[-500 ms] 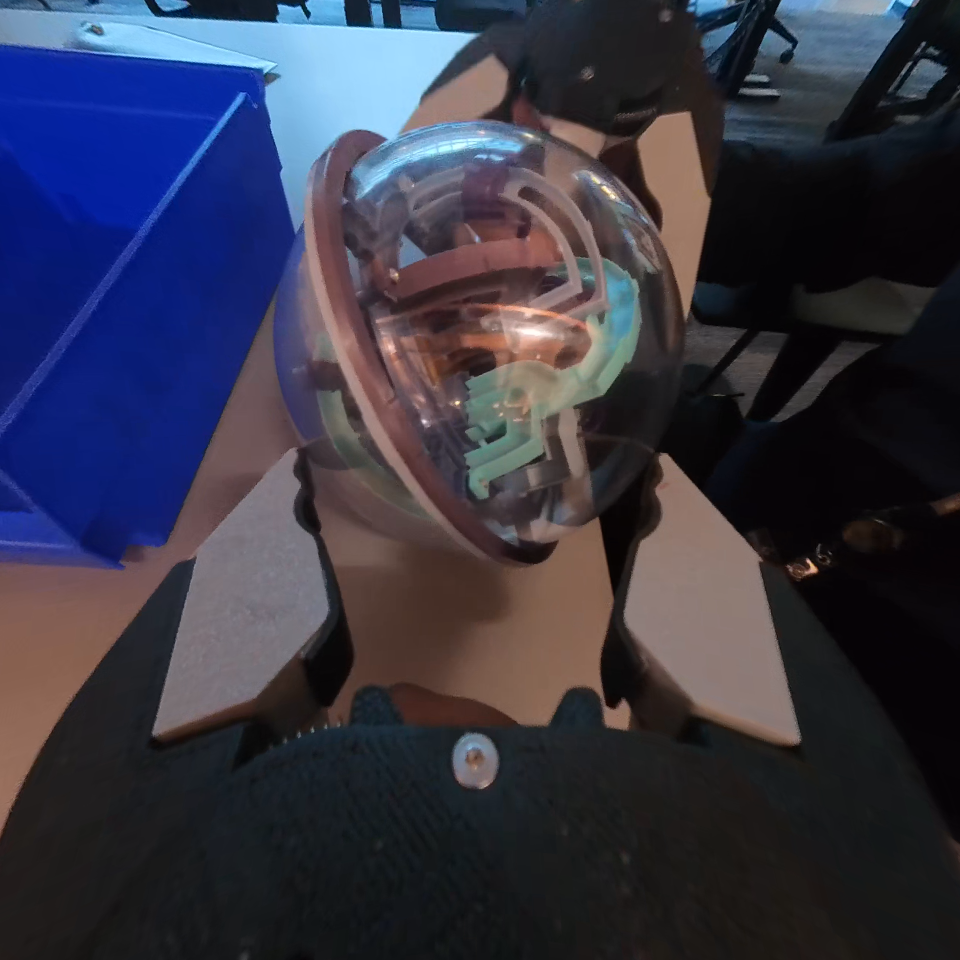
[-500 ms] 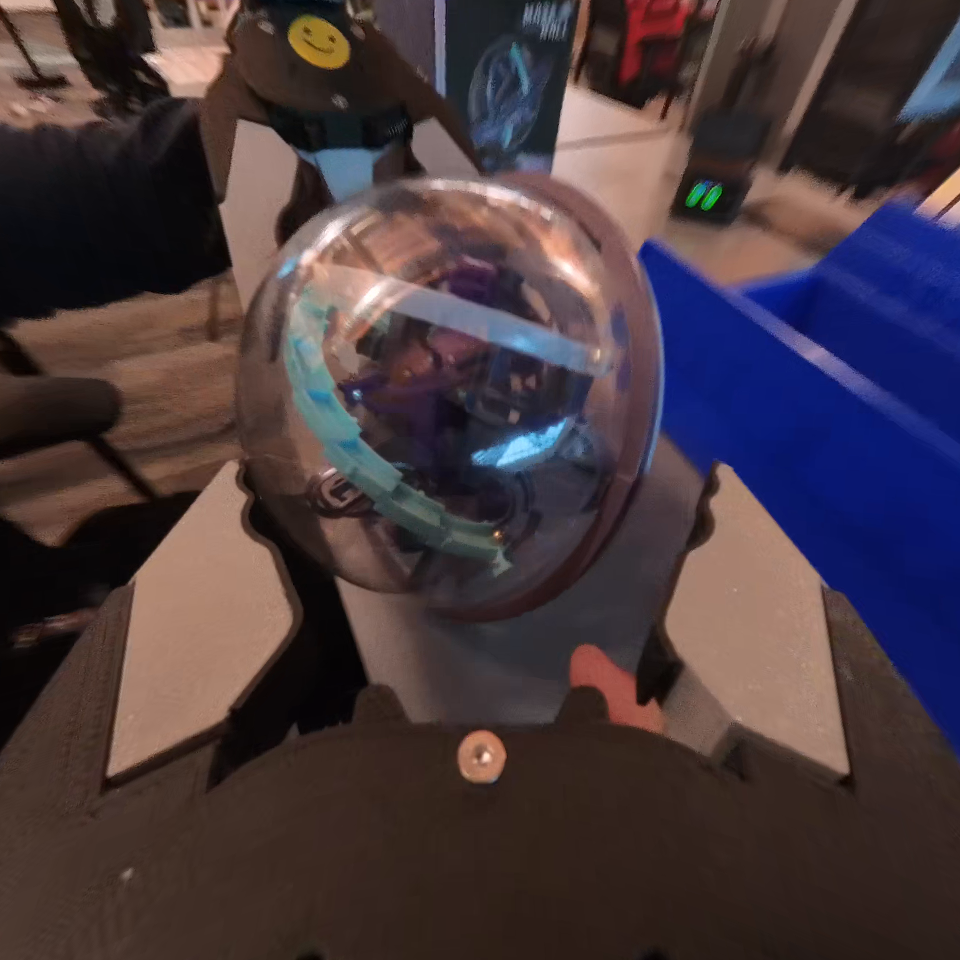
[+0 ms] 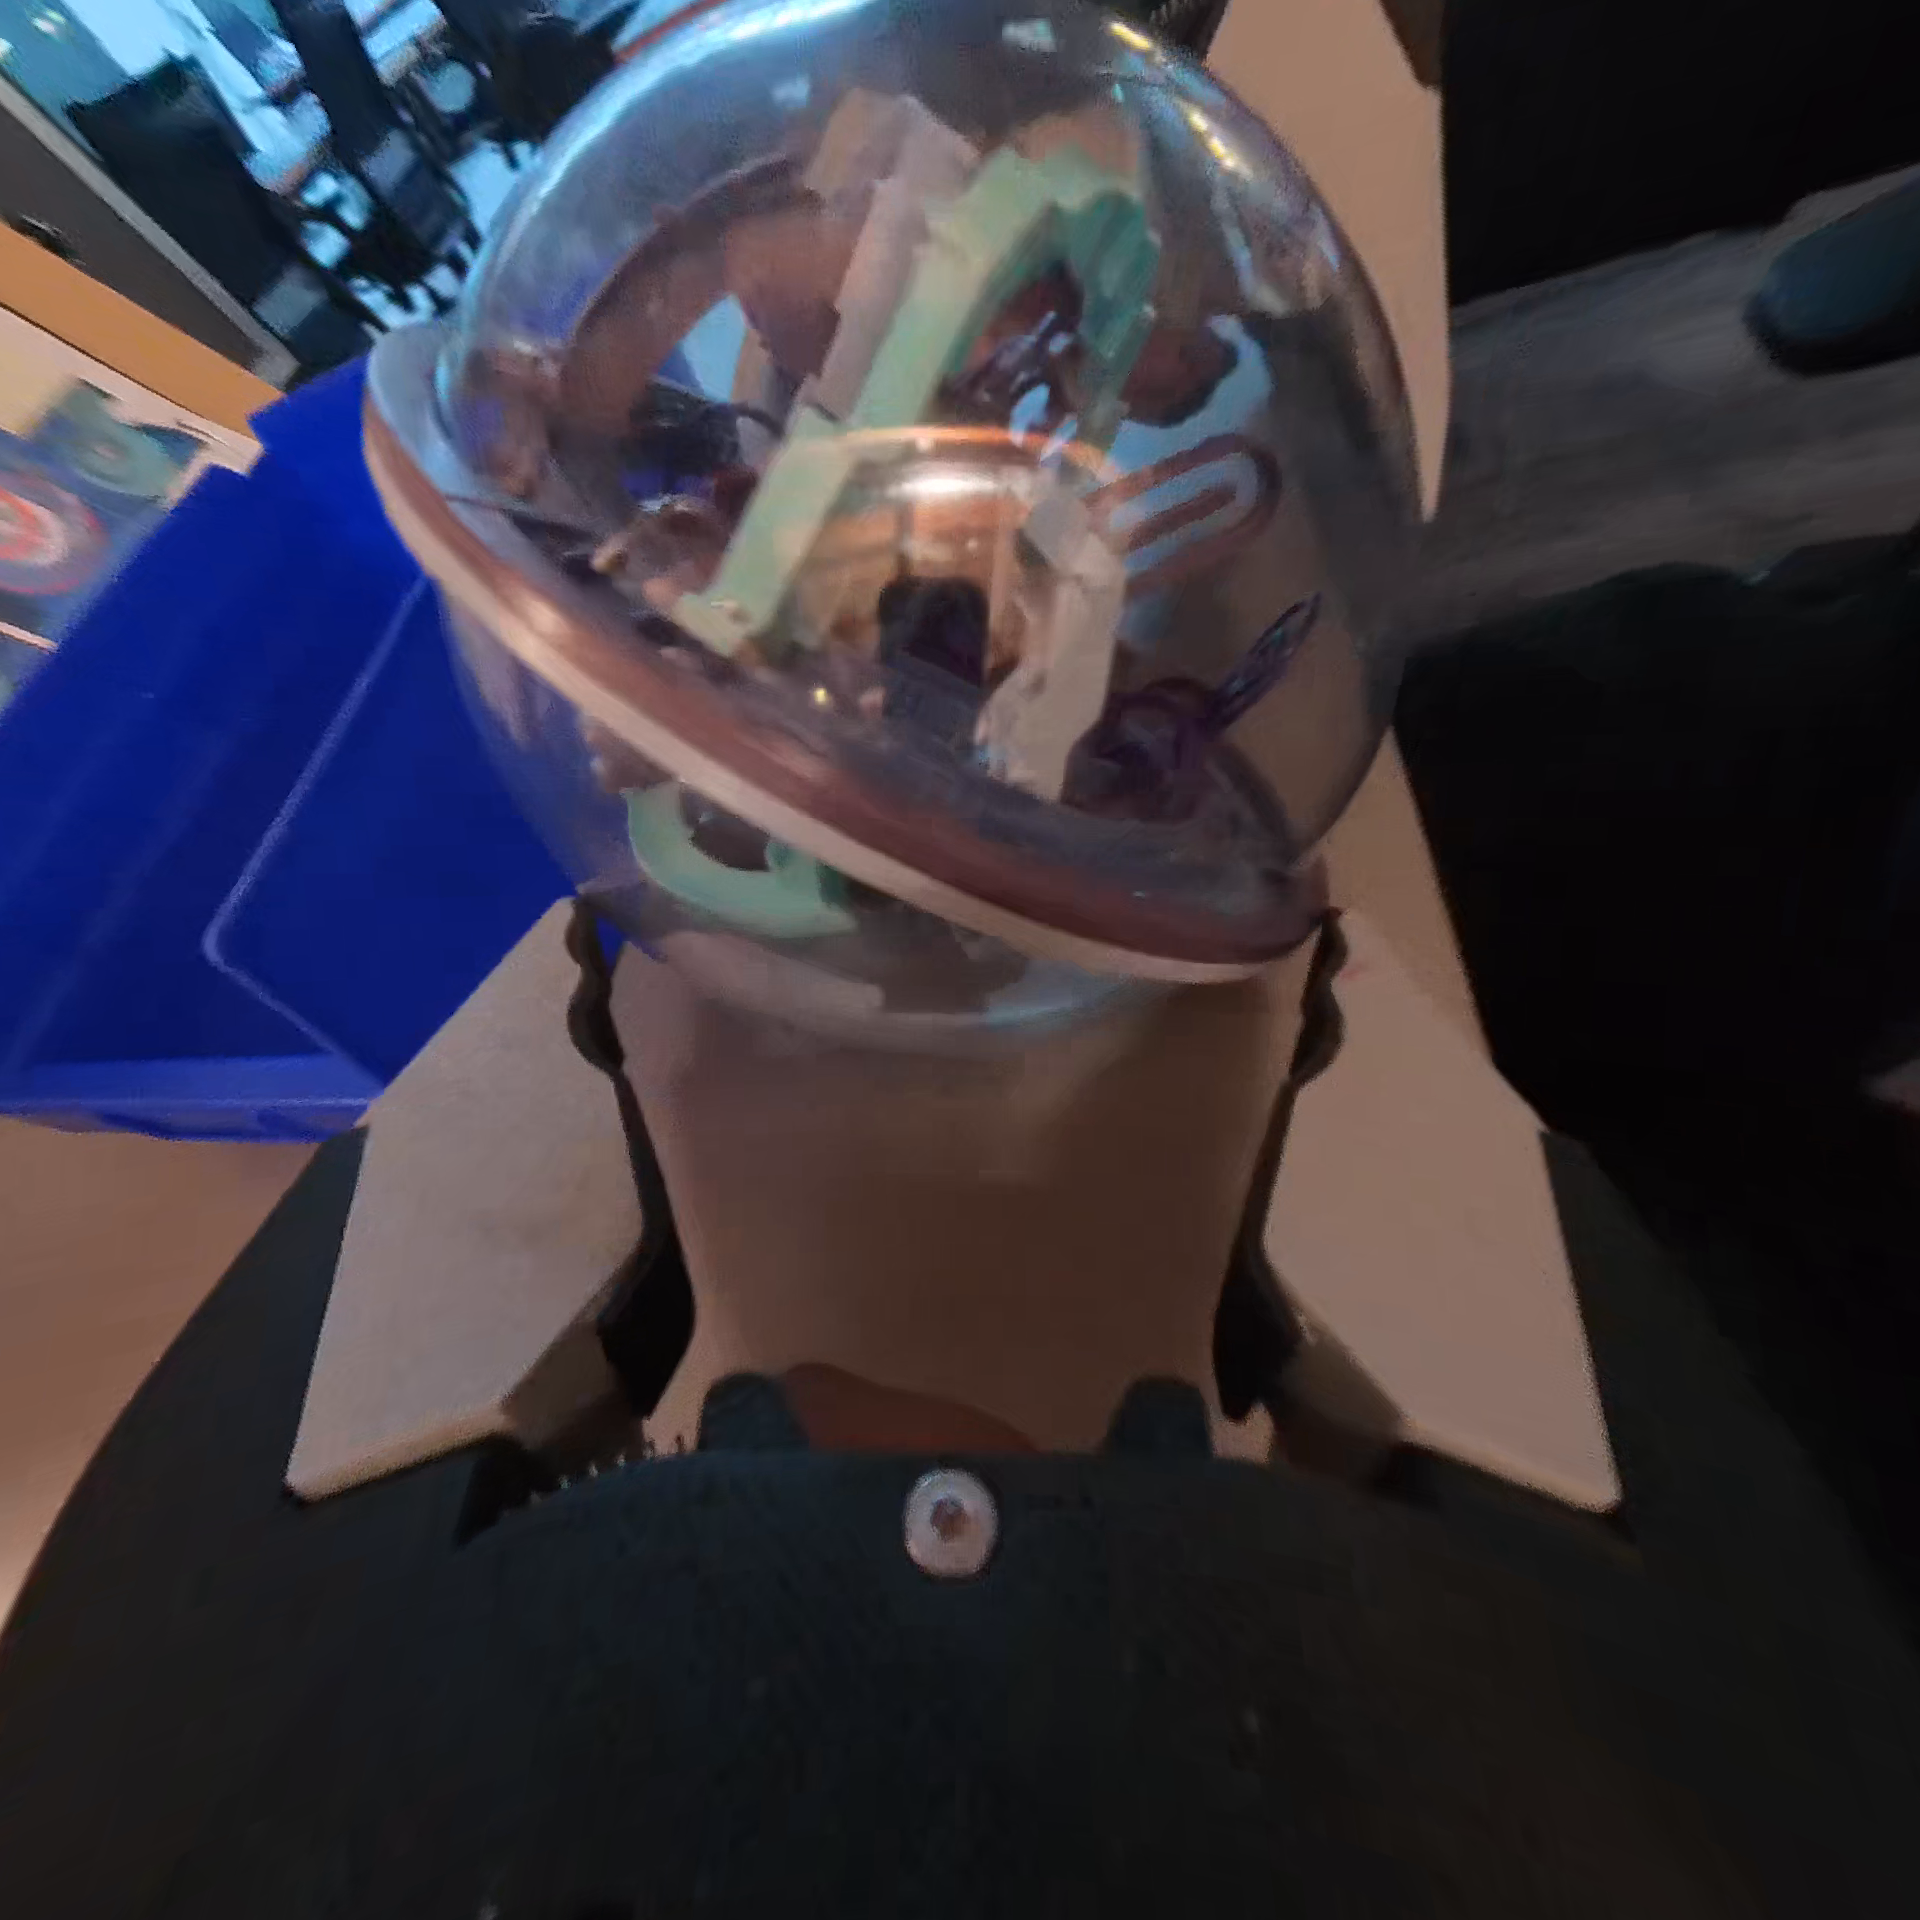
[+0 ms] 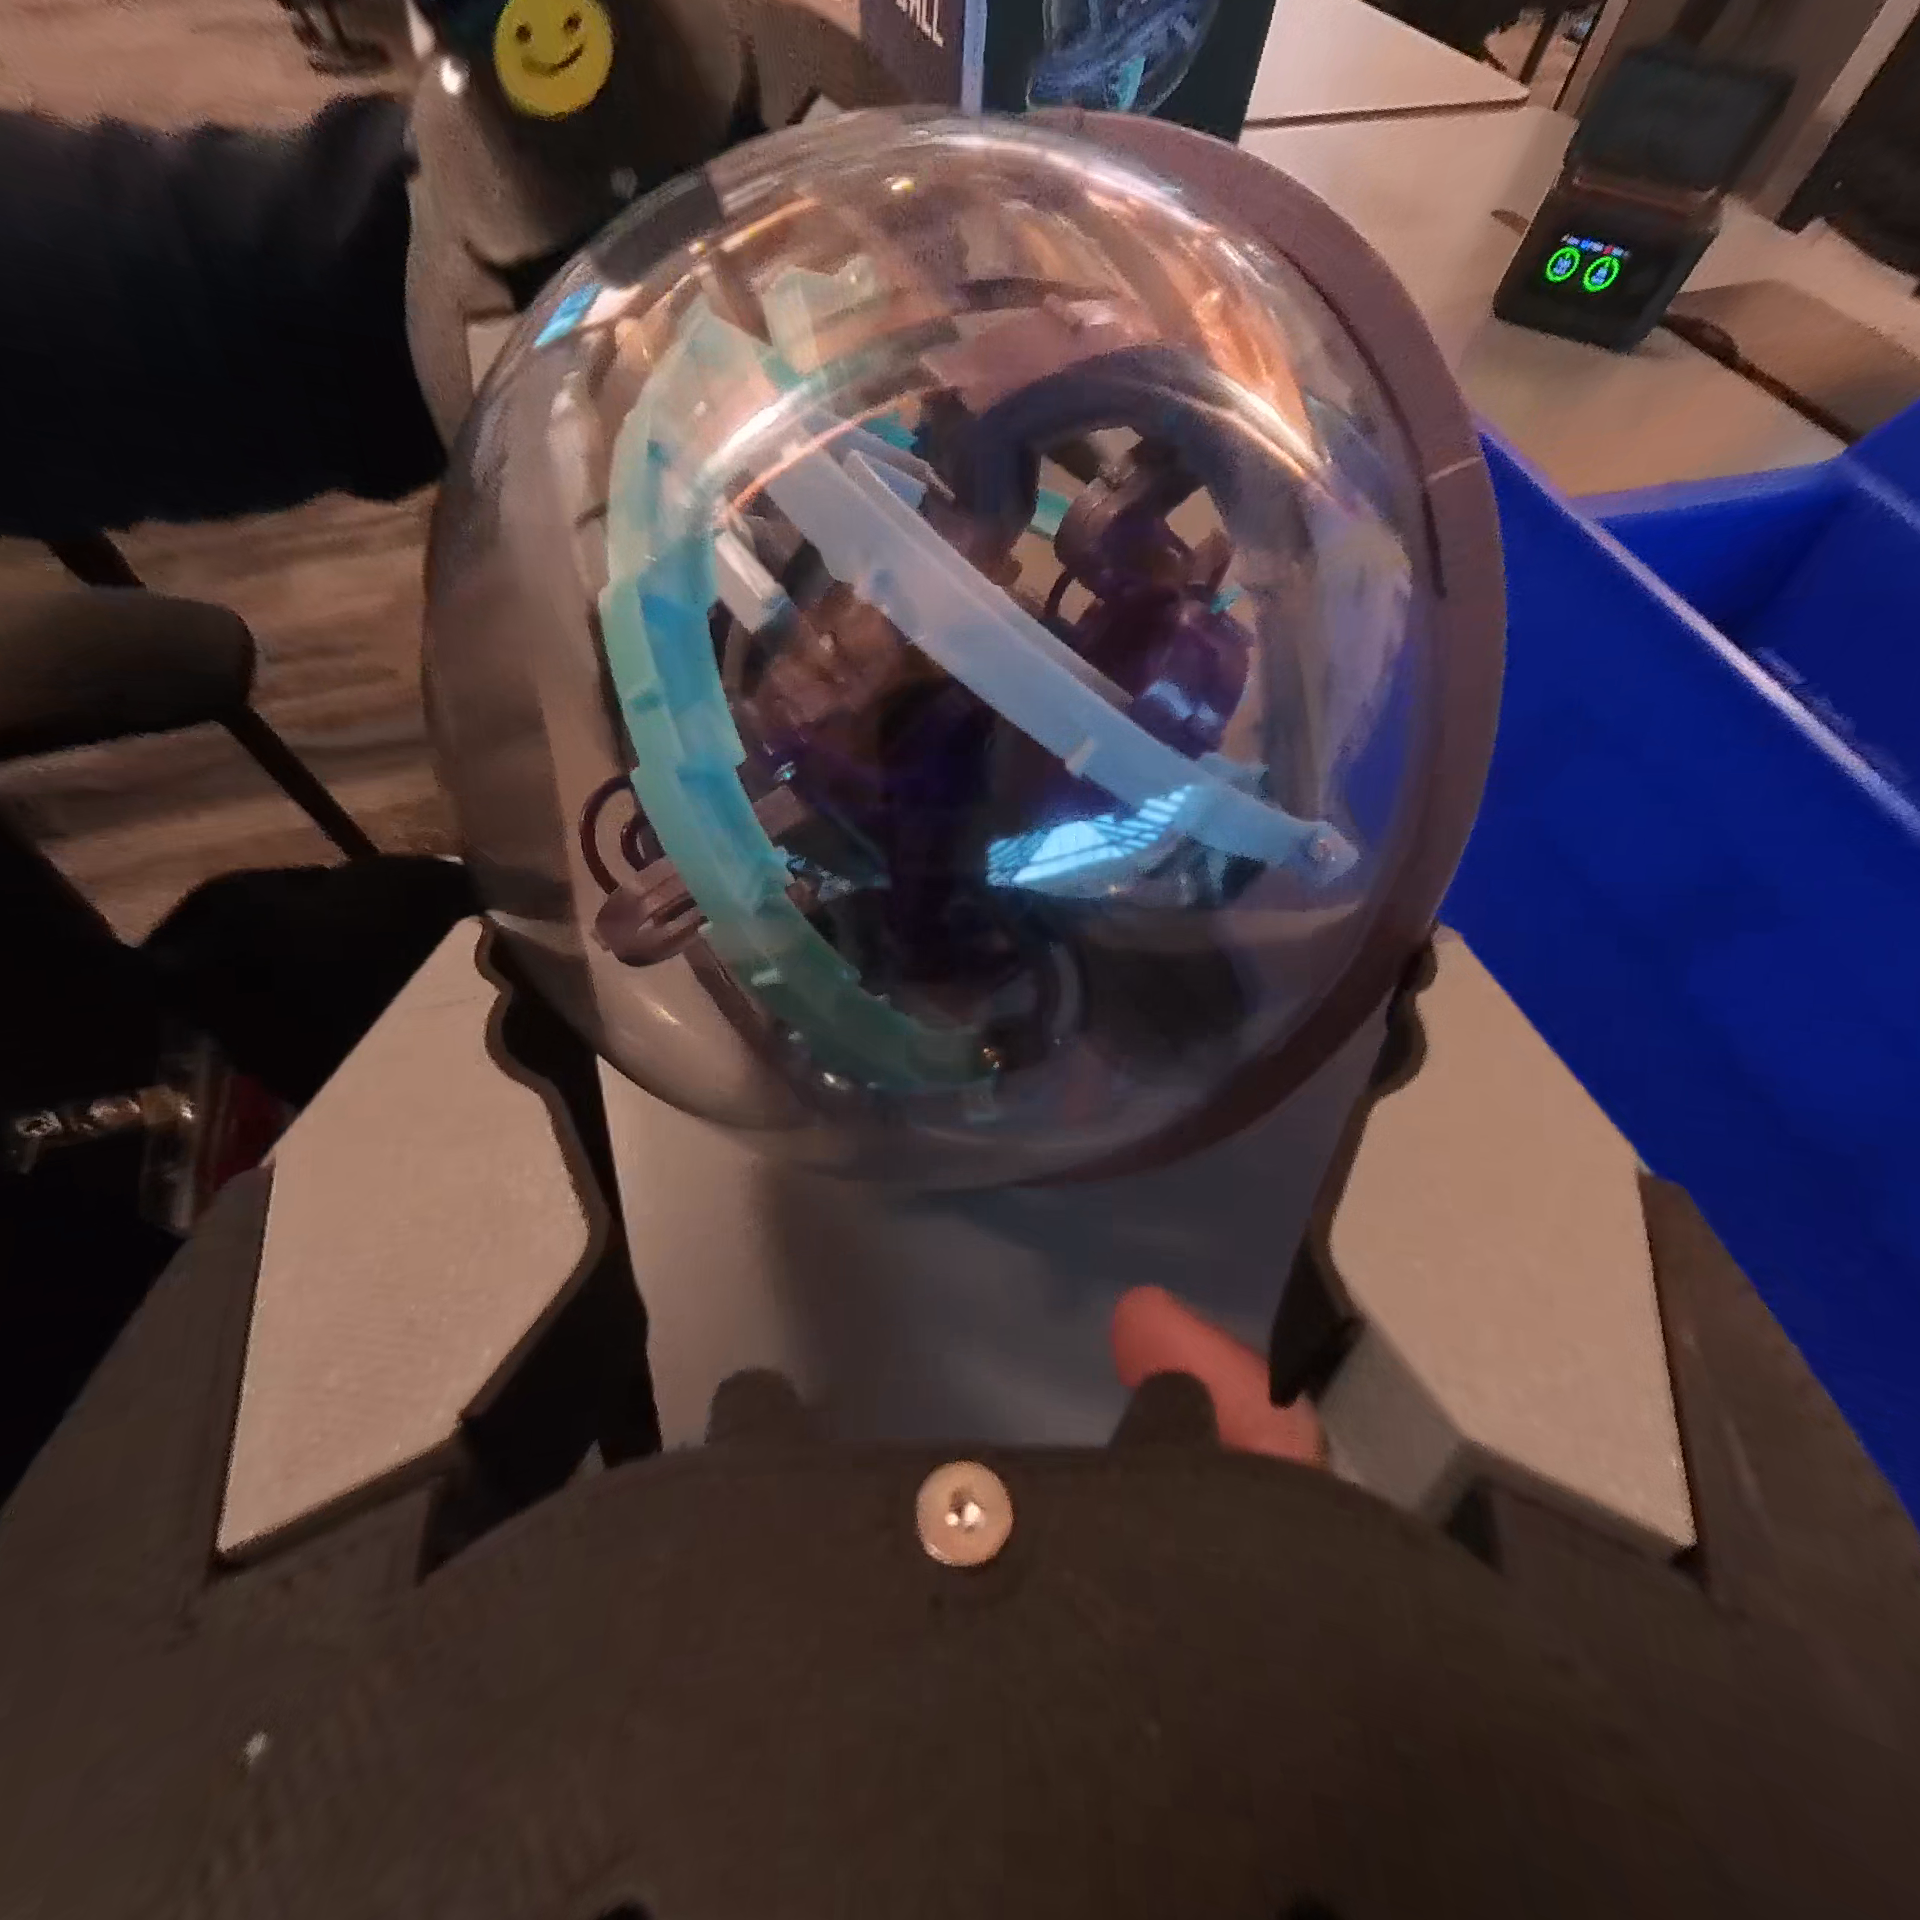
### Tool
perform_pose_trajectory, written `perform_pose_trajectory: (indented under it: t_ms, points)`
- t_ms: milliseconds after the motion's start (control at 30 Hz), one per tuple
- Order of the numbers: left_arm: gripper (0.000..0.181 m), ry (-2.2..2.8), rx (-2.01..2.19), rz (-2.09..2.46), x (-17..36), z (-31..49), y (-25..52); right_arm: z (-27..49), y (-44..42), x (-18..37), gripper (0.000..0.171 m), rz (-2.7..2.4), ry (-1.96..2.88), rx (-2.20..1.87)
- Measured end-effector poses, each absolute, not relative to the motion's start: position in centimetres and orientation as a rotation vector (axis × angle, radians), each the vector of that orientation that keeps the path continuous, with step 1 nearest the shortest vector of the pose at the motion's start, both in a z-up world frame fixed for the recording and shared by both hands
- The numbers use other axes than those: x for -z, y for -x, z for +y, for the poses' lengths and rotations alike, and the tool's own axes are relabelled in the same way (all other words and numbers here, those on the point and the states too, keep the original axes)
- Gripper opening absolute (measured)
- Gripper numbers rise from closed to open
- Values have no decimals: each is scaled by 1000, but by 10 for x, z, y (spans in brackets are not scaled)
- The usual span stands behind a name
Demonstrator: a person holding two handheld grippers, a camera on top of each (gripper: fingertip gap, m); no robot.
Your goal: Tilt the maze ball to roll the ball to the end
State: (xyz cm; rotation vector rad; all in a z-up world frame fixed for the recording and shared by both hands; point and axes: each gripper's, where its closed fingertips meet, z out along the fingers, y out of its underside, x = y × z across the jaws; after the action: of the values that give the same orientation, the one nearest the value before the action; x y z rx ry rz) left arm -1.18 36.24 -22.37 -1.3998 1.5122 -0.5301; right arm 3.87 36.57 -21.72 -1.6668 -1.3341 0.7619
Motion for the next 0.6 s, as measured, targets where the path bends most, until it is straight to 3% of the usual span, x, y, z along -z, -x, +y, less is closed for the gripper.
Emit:
perform_pose_trajectory:
  t_ms: [133, 400, 533, 600]
  points:
    - [136, 1449, 500, 1474, 233, 370, 7, 370, -35, 210, 157, -1225, 1709, -908]
    - [136, 1676, 830, 1418, 236, 359, 2, 368, -39, 206, 156, -1108, 2049, -1121]
    - [137, 1776, 867, 1449, 249, 354, 0, 377, -42, 184, 135, -990, 2177, -1287]
    - [139, 1820, 813, 1525, 264, 348, 3, 382, -44, 166, 110, -927, 2175, -1394]
